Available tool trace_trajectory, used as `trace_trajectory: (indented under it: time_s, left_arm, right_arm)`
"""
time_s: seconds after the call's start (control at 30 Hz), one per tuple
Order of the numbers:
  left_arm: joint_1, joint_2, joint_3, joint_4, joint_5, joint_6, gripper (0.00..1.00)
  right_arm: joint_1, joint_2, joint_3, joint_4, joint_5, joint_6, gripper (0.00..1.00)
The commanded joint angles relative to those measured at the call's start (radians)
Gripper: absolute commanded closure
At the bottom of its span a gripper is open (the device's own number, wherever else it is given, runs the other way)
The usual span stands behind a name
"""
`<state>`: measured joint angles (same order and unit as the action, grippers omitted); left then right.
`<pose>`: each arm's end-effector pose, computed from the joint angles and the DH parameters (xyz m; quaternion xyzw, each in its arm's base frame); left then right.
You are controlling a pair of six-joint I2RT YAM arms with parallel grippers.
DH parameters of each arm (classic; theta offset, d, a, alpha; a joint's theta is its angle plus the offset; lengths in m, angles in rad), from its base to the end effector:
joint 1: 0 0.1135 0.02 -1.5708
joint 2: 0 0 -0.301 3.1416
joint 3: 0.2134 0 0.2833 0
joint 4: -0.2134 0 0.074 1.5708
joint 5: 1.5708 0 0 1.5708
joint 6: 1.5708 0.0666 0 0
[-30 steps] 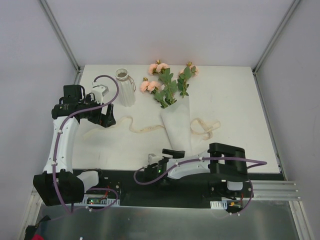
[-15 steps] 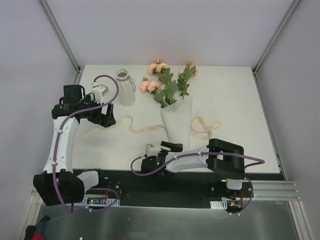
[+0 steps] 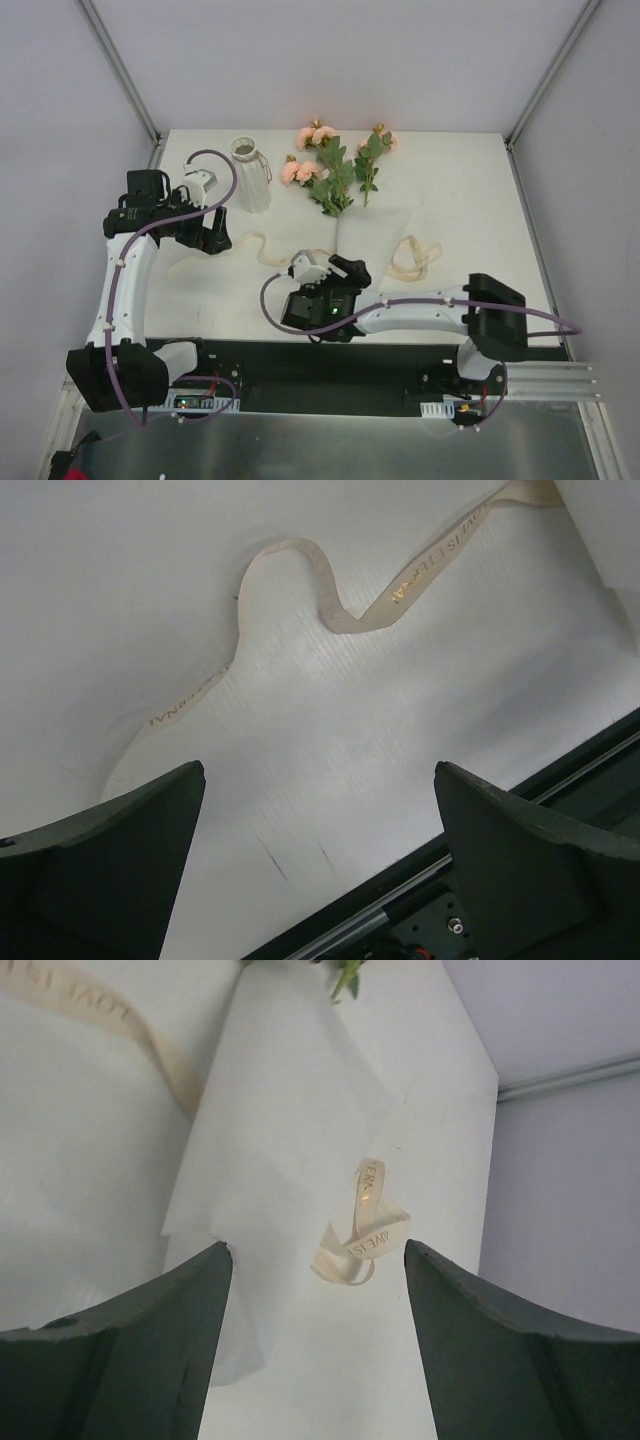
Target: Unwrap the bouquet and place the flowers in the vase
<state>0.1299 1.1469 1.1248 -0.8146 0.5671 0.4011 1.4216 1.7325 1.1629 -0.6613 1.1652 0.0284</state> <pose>0.2640 -0.0016 0.3451 0.2206 0.8743 -0.1616 0.4010 0.1151 0.3542 0.2172 -0.4567 0.6910 -0.3122 0.4653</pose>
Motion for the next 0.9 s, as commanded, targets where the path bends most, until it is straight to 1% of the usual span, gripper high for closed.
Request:
trace_trajectory:
  time_s: [0.0, 0.07, 0.13, 0.17, 0.2, 0.23, 0.27, 0.3, 0.33, 0.37, 0.4, 0.43, 0.47, 0.5, 0.53, 0.63, 0.67, 0.77, 0.87]
  left_arm:
    - [-0.012, -0.023, 0.03, -0.015, 0.013, -0.008, 0.01]
    - [-0.01, -0.019, 0.032, -0.015, 0.017, -0.011, 0.01]
    - [-0.01, -0.015, 0.038, -0.015, 0.022, -0.015, 0.01]
    - [-0.012, -0.013, 0.039, -0.014, 0.02, -0.013, 0.01]
    - [-0.01, -0.013, 0.046, -0.015, 0.023, -0.015, 0.01]
    - [-0.012, -0.013, 0.047, -0.015, 0.022, -0.015, 0.01]
    - [-0.01, -0.01, 0.049, -0.015, 0.025, -0.015, 0.01]
    - [-0.01, -0.012, 0.052, -0.014, 0.028, -0.015, 0.01]
    - [-0.01, -0.009, 0.053, -0.015, 0.028, -0.013, 0.01]
    - [-0.01, -0.007, 0.055, -0.017, 0.031, -0.013, 0.01]
    - [-0.01, -0.006, 0.058, -0.017, 0.031, -0.015, 0.01]
    - [-0.01, -0.006, 0.058, -0.015, 0.031, -0.013, 0.01]
    - [-0.012, -0.009, 0.058, -0.015, 0.031, -0.013, 0.01]
    - [-0.012, -0.012, 0.056, -0.017, 0.034, -0.01, 0.01]
    - [-0.012, -0.012, 0.055, -0.017, 0.037, -0.01, 0.01]
    - [-0.01, -0.009, 0.047, -0.015, 0.046, -0.01, 0.01]
    - [-0.012, -0.007, 0.046, -0.015, 0.048, -0.01, 0.01]
    - [-0.01, 0.001, 0.041, -0.014, 0.051, -0.008, 0.01]
    - [-0.01, 0.002, 0.043, -0.015, 0.047, -0.002, 0.01]
  right_arm:
    - [-0.038, -0.192, -0.017, -0.038, 0.139, 0.207, 0.27]
    - [-0.041, -0.266, -0.025, -0.108, 0.148, 0.278, 0.27]
    - [-0.041, -0.327, -0.02, -0.2, 0.163, 0.457, 0.27]
    - [-0.039, -0.344, -0.016, -0.341, 0.171, 0.546, 0.27]
    - [-0.032, -0.361, -0.016, -0.41, 0.178, 0.715, 0.27]
    - [-0.026, -0.396, -0.019, -0.466, 0.177, 0.772, 0.26]
    - [-0.015, -0.415, -0.041, -0.501, 0.172, 0.795, 0.26]
    - [0.003, -0.431, -0.061, -0.491, 0.15, 0.792, 0.26]
    - [0.013, -0.453, -0.078, -0.471, 0.131, 0.75, 0.25]
    - [0.019, -0.458, -0.109, -0.407, 0.108, 0.699, 0.24]
    - [0.033, -0.461, -0.124, -0.352, 0.041, 0.629, 0.23]
    - [0.036, -0.459, -0.135, -0.306, -0.001, 0.511, 0.22]
    - [0.045, -0.458, -0.164, -0.237, -0.034, 0.467, 0.21]
    - [0.063, -0.446, -0.173, -0.203, -0.098, 0.426, 0.21]
    - [0.065, -0.435, -0.18, -0.18, -0.128, 0.385, 0.2]
    - [0.069, -0.361, -0.157, -0.155, -0.153, 0.297, 0.18]
    - [0.069, -0.341, -0.148, -0.124, -0.157, 0.225, 0.17]
    - [0.059, -0.255, -0.106, -0.071, -0.17, 0.128, 0.16]
    - [-0.001, -0.157, -0.062, -0.078, -0.187, 0.107, 0.16]
